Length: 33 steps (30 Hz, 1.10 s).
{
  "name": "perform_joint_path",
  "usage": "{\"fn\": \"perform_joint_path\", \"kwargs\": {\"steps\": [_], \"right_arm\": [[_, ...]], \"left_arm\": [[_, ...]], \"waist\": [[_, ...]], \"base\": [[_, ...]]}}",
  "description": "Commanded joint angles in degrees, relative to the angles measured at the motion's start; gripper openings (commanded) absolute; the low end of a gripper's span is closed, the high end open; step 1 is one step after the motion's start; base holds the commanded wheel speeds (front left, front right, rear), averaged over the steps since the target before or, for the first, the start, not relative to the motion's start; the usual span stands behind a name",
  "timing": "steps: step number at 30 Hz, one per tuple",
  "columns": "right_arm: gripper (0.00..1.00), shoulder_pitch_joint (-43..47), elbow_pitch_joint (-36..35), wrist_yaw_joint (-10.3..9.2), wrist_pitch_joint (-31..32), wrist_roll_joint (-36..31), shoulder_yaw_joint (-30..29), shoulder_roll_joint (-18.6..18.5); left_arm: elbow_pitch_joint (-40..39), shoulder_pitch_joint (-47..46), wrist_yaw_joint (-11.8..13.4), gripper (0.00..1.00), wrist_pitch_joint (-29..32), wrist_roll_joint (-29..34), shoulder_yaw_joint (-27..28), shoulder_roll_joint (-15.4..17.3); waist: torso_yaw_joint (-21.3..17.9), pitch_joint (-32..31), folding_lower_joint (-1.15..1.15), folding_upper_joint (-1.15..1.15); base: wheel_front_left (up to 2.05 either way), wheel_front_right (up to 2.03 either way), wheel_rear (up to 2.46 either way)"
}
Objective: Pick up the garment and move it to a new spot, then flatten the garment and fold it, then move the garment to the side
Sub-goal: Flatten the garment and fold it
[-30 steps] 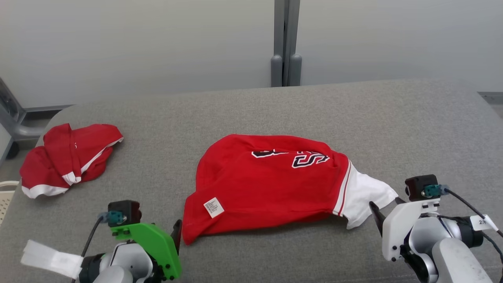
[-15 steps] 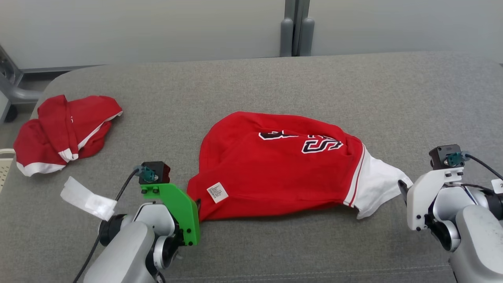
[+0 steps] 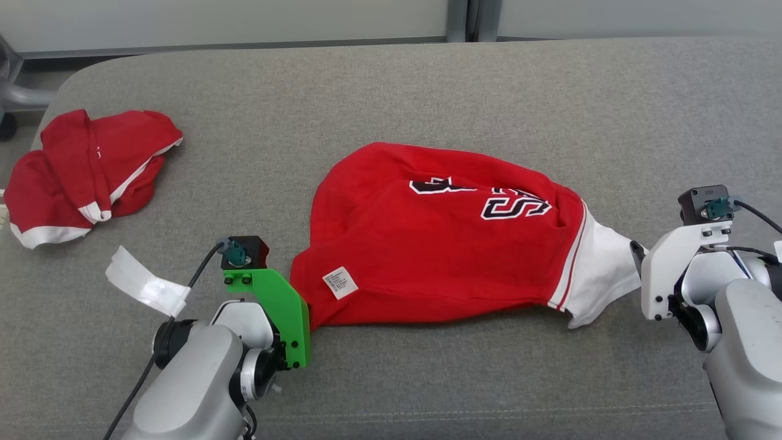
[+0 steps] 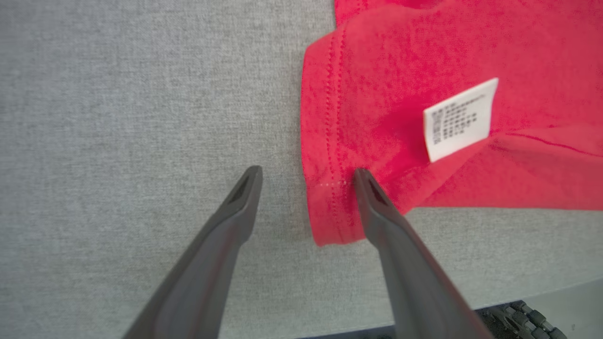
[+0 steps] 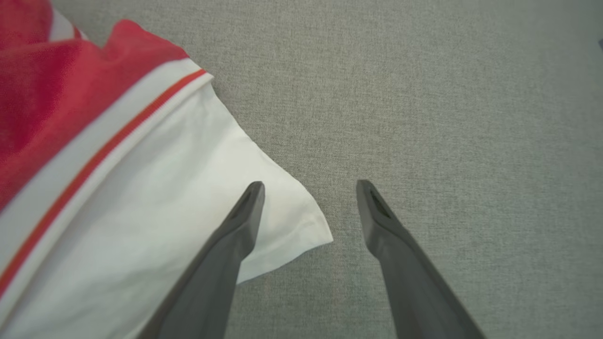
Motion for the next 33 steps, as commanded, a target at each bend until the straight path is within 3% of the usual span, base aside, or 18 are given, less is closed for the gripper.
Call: {"fn": "perform_joint_path", "kwargs": {"steps": [1, 15, 33], "right_arm": [[1.0, -0.8, 0.8, 0.0, -0.4, -0.5, 0.3, -0.4], [1.0, -2.2, 9.2, 0.0, 1.0, 0.2, 0.5, 0.3], [1.0, -1.2, 11.5, -0.05, 2.0, -0.7, -1.2, 0.8]], "left_arm": [[0.5, -1.0, -0.3, 1.0, 0.3, -0.5, 0.0, 0.2], [1.2, -1.7, -0.8, 1.0, 1.3, -1.5, -0.6, -0.3], [-0.4, -0.6, -1.9, 1.0, 2.4, -3.4, -1.1, -1.3]], "waist": [[0.3, 1.2, 0.0, 0.0], [1.3, 3.3, 0.0, 0.0], [1.0, 3.3, 0.0, 0.0]], "base": [[0.0, 0.0, 0.0], [0.0, 0.0, 0.0], [0.0, 0.0, 0.0]]}}
